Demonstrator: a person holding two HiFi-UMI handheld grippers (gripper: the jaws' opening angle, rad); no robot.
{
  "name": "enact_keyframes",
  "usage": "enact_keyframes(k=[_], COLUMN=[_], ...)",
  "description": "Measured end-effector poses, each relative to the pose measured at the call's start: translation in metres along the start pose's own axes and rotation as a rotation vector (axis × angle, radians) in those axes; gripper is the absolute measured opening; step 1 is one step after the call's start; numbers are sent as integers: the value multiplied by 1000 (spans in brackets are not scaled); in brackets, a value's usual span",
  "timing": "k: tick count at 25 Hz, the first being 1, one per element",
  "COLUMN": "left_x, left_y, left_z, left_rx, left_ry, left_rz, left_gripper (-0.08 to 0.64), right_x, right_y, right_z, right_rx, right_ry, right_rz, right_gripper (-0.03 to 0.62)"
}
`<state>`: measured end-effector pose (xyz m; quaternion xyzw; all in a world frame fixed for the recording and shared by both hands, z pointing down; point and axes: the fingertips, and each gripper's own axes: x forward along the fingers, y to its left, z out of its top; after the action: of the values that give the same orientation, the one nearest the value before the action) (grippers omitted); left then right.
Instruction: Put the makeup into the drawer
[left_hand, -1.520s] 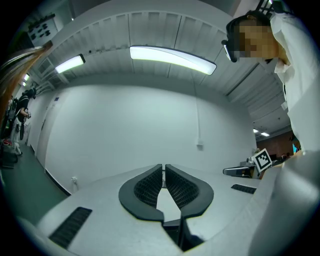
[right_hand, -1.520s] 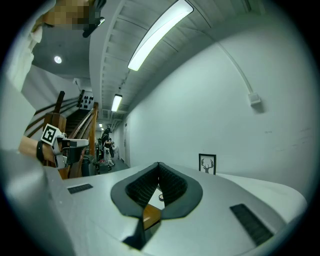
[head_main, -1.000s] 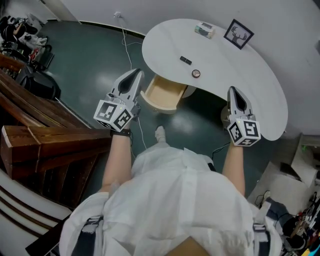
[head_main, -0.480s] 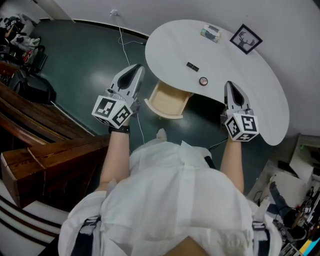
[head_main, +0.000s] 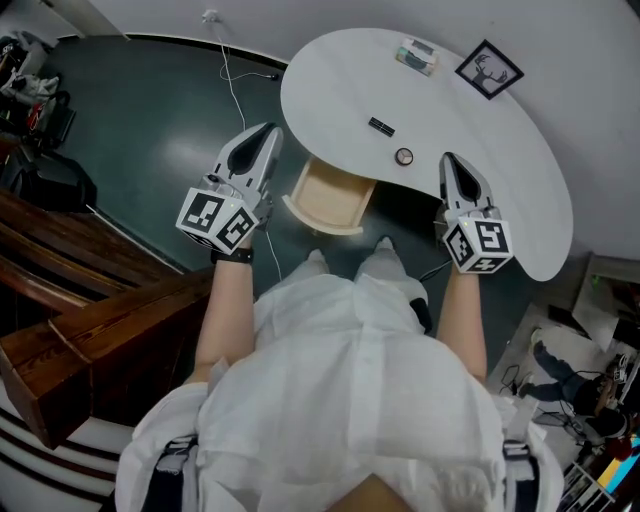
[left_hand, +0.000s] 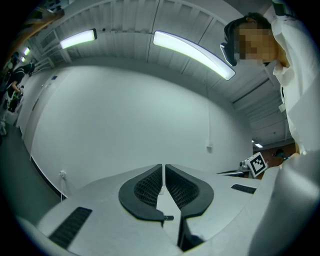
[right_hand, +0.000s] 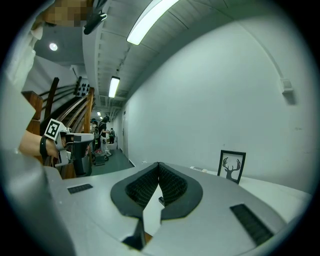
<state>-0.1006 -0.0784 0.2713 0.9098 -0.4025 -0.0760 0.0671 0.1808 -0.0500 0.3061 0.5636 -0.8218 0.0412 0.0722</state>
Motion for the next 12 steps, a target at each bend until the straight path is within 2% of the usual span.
enact_keyframes(k=[5, 12], left_x=[10, 35], left_y=[2, 7], left_z=[-11, -27], left_rx=[-14, -12], left_ry=[10, 27], left_rz=[5, 42], left_gripper=[31, 31], right_x=[16, 50], right_y=[-5, -21], right_z=[-7, -17], right_rx=[-49, -62], right_ry=[34, 71], right_rz=[38, 124], right_gripper=[9, 9])
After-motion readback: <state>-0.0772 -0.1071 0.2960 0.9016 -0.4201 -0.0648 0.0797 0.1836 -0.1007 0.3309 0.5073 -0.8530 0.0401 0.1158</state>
